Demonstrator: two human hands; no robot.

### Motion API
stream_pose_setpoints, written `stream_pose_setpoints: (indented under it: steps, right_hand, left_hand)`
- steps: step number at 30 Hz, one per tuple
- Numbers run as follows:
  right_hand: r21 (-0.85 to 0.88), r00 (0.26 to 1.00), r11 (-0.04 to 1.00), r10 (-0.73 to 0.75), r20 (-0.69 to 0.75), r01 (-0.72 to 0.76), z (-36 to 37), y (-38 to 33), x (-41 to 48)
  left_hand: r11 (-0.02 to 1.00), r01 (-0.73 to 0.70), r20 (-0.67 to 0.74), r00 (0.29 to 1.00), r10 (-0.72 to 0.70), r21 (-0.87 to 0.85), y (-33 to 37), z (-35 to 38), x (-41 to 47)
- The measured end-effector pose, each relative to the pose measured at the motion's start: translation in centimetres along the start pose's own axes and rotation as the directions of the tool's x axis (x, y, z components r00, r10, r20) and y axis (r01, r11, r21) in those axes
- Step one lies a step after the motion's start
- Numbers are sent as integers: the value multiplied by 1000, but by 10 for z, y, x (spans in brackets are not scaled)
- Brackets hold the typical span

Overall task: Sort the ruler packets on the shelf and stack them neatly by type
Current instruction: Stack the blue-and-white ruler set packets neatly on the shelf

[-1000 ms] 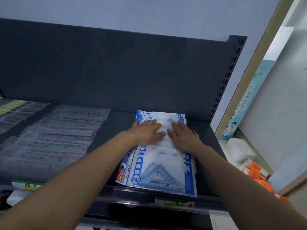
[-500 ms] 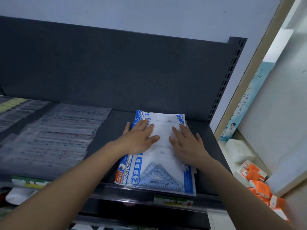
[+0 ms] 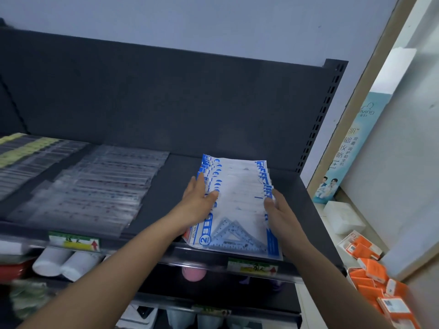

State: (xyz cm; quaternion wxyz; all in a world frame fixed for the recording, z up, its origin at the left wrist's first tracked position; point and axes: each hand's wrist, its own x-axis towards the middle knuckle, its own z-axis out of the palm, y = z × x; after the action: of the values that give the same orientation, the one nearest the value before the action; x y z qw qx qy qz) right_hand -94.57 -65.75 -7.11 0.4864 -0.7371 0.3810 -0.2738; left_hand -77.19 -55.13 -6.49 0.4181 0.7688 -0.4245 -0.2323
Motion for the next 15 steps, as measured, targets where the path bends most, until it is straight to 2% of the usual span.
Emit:
stream_pose_setpoints:
  steps: [5,8,11,15]
  right_hand:
    - [-136,998,989,-51,34,55,-1,2,-3]
    - [-297,995,953,-41,89,66,1,9,-4]
    - [-456,989,884,-43,138,102,2,13,-1]
    - [-612,991,786,-2,131,83,0,12,0]
  left_hand:
    - [997,25,-22,999,-27,-75,1,-4,-4]
    - [998,17,1,1000,-17,-61,4,-2,-10]
    - [999,-9,18,1000,9,40,4,-1,-11]
    - [954,-5,57,998,-13,300,-4,-10,-11]
